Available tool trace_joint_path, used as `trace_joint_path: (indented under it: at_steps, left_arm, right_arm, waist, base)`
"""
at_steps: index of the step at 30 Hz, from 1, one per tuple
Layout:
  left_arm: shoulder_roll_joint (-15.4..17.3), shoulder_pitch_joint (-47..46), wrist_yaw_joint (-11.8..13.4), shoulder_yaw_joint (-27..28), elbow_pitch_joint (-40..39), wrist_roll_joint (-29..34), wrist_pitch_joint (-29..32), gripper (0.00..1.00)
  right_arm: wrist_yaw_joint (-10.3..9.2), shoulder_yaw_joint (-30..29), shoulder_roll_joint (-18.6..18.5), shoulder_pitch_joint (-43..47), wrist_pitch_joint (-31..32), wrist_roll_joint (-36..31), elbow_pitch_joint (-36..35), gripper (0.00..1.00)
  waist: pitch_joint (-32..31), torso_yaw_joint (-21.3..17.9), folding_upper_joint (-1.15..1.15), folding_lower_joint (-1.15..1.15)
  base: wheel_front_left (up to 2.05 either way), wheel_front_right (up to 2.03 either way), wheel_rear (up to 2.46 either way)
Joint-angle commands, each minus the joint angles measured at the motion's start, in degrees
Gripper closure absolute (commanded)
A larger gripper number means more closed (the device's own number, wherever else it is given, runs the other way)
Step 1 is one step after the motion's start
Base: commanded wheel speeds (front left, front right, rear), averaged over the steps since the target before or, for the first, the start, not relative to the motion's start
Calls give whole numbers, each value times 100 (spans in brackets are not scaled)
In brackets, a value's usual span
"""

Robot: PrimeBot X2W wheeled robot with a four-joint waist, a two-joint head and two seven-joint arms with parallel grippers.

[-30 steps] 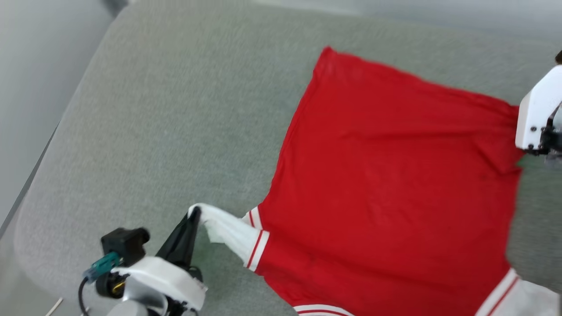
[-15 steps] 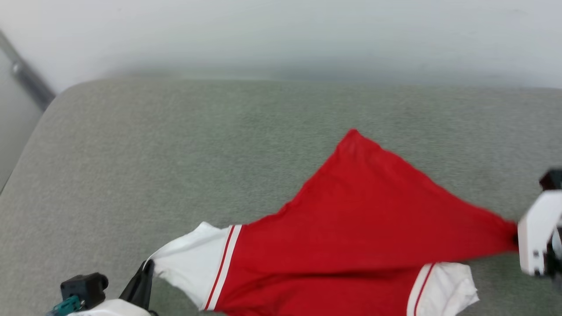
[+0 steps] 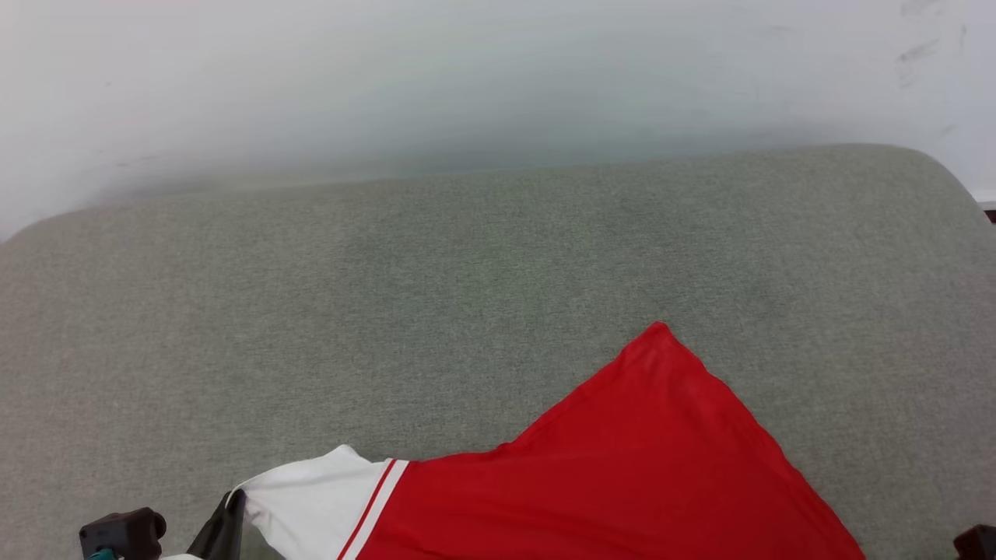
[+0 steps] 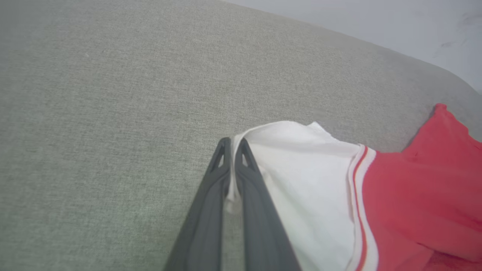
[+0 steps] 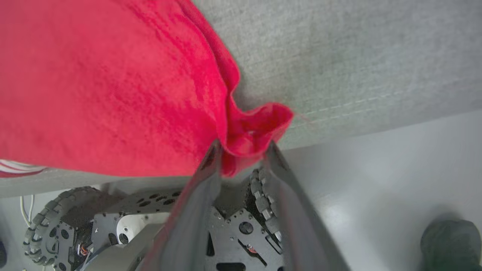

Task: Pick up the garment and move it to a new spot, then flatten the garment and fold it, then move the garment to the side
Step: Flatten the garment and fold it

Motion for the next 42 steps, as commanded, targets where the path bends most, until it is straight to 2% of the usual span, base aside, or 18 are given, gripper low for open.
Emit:
trace_joint_path:
  at_steps: [1, 4, 9, 13, 16, 18, 21, 28, 31, 33, 38, 42]
  left_arm:
    - [52, 36, 30, 11, -64, 7, 25, 100]
    - [85, -11, 62, 4, -149, 32, 62, 100]
    - [102, -175, 77, -54, -323, 90, 120, 100]
    - [37, -365, 74, -122, -459, 139, 154, 100]
    - [6, -521, 39, -180, -534, 180, 168, 100]
    - [-31, -672, 14, -226, -577, 208, 154, 100]
    - [-82, -880, -40, -285, -591, 271, 116, 100]
    - [-227, -1279, -171, -441, -570, 391, -15, 100]
    - [-274, -1440, -242, -477, -553, 393, -43, 100]
    - [-301, -1535, -292, -492, -535, 400, -81, 100]
    - [-366, -1720, -418, -516, -411, 354, -164, 100]
    - [-398, -1803, -486, -527, -257, 354, -230, 100]
  right_arm:
    - [-3, -120, 168, 57, -308, -49, -178, 0]
    - [-3, -224, 326, -31, -890, -25, -362, 0]
    - [-2, -433, 571, -541, -2518, -2, -433, 0]
    - [-3, -280, 512, -1086, -3482, -13, -152, 0]
    - [-2, -25, 425, -1564, -3765, 34, 167, 0]
    - [-3, 182, 274, -1883, -3669, 58, 378, 0]
    - [-3, 593, -20, -2462, -3177, 150, 573, 0]
    - [-3, 1566, -671, -3590, -860, 250, 794, 0]
    - [-3, 1736, -633, -3925, -68, 302, 898, 0]
    - [-3, 1816, -587, -4087, 239, 275, 978, 0]
    - [-3, 2066, -515, -4290, 545, 272, 1372, 0]
    - [-3, 2342, -468, -4121, 853, 383, 1918, 0]
  waist:
    - [36, -50, 0, 0]
    - [66, -61, 0, 0]
    - [158, 26, 0, 0]
    - [297, 151, 0, 0]
    - [445, 276, 0, 0]
    - [579, 379, 0, 0]
    - [768, 510, 0, 0]
    - [1139, 769, 0, 0]
    - [1301, 870, 0, 0]
    - [1420, 937, 0, 0]
    - [1677, 1043, 0, 0]
    - [1741, 1074, 0, 0]
  base:
    - [0, 0, 0]
    - [0, 0, 0]
    - [0, 0, 0]
    - [0, 0, 0]
    - [0, 0, 0]
    - [0, 0, 0]
    - [0, 0, 0]
    - [0, 0, 0]
    - [0, 0, 0]
    - [0, 0, 0]
    - [0, 0, 0]
    - [0, 0, 0]
